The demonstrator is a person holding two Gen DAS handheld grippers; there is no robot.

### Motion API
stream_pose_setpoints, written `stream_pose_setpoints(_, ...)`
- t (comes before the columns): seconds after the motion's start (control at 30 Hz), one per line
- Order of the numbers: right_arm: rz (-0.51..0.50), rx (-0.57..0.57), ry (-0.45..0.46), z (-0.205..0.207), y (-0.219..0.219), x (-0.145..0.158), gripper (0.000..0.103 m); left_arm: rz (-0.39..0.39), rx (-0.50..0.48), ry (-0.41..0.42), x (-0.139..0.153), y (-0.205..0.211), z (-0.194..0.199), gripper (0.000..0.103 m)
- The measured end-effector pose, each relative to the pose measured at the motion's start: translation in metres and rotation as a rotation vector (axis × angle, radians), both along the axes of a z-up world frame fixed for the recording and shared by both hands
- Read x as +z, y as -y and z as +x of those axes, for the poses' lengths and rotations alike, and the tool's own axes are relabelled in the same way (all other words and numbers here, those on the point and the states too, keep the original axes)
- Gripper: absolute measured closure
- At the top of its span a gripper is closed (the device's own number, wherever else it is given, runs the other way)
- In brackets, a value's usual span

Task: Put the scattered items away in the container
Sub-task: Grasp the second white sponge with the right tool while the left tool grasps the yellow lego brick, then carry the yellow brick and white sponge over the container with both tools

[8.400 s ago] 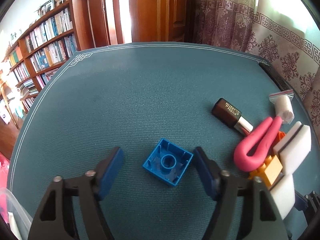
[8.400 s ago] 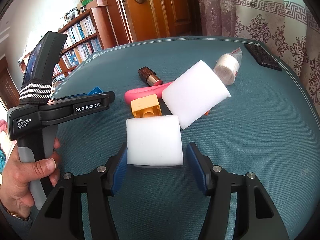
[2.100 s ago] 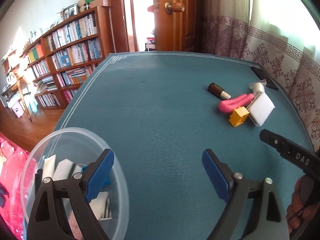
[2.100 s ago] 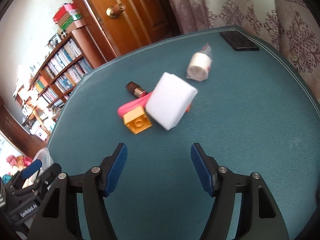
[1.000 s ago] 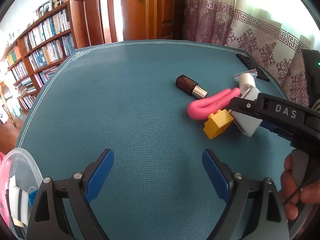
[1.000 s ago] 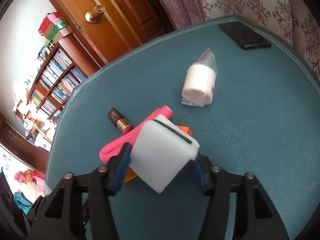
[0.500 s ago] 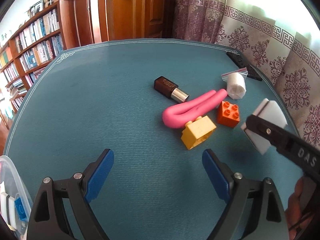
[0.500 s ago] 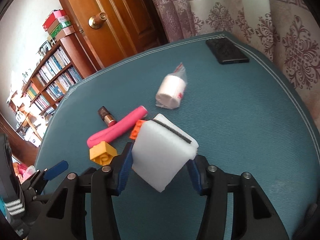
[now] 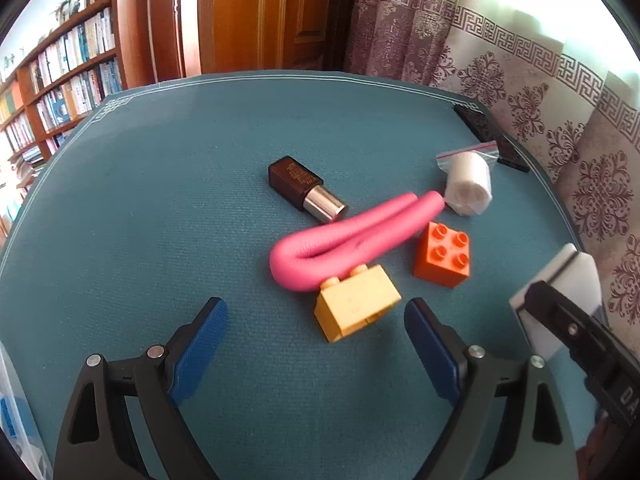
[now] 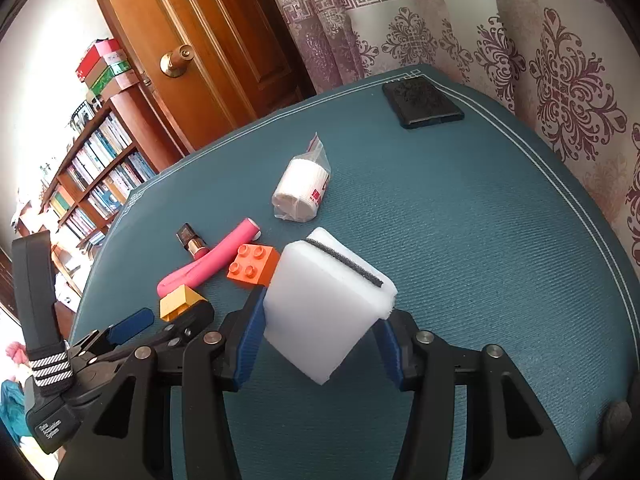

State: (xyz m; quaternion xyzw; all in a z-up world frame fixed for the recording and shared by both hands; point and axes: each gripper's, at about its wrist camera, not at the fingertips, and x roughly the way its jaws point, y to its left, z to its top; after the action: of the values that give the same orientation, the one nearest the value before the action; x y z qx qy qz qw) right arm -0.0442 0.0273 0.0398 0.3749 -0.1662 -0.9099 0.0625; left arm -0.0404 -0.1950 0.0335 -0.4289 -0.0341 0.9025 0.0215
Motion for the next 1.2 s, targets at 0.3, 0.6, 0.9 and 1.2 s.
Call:
stream_pose_setpoints(0.3,0.009,0.015,-0.003,0.002,0.005,-0.002,0.049,-0.041,0.009,-0.035,-0.006,-0.004,-0.004,0.030)
stream_pose_setpoints(0.6,0.031,0.048,-0.019,0.007,0.019,-0.002,0.049,-0.009,0.011,-0.043,-0.001,0.012,0.009,0.064)
stream_pose_setpoints(0.9,0.052,0.082,-0.039,0.016,0.035,0.002,0.049,-0.066,0.045,-0.128,0.020,0.030,0.035,0.067)
stream_pose_setpoints(1.2,0.062,0.100,-0.043,0.028,0.048,0.004,0.049,-0.060,0.065,-0.167,0.031,0.049,0.054,0.068)
